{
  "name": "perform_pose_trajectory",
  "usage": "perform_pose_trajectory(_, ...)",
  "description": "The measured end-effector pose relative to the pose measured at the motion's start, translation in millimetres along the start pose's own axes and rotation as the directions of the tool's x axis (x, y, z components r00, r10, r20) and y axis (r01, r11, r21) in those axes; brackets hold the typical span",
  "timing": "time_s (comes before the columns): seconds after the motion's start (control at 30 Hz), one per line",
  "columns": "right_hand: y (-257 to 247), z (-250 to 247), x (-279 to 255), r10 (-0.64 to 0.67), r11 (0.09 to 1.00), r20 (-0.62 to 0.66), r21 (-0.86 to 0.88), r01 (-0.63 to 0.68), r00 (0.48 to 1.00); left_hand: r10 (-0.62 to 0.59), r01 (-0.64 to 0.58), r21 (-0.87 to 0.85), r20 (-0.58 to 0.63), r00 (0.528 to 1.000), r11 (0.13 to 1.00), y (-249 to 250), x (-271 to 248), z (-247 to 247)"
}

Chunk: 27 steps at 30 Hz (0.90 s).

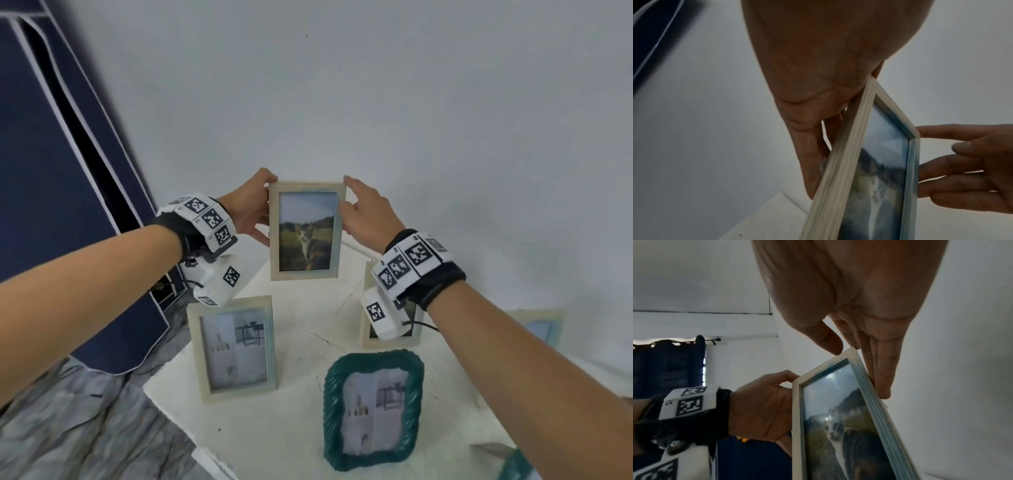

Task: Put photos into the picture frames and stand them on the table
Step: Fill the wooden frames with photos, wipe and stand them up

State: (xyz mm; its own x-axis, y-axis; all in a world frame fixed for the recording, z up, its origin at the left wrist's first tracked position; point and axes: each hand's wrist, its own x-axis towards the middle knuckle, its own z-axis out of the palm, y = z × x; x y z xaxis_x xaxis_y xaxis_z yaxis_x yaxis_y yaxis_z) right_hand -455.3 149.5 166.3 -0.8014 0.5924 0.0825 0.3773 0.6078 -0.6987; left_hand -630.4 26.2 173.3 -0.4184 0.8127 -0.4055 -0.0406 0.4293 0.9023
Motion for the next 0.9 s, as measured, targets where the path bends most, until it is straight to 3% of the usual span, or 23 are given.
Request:
perform_pose_trajectory(0.5, 20, 51, 39, 0.210, 0.978, 0.196, -0.065, -0.201, 0.958, -0.169, 0.182, -0.083, 0.147, 0.975, 0.980, -57, 92, -36)
perform_pose_trajectory(0.7, 29, 66, 40, 0.245, 0.970, 0.242, -0.054, -0.239, 0.939, -0.220, 0.242, -0.096, 0.196, 0.956, 0.966, -81, 102, -36)
perform_pose_trajectory(0.9, 37, 78, 45, 0.246, 0.969, 0.234, -0.029, -0.246, 0.941, -0.219, 0.239, -0.109, 0.171, 0.961, 0.965, -91, 106, -39)
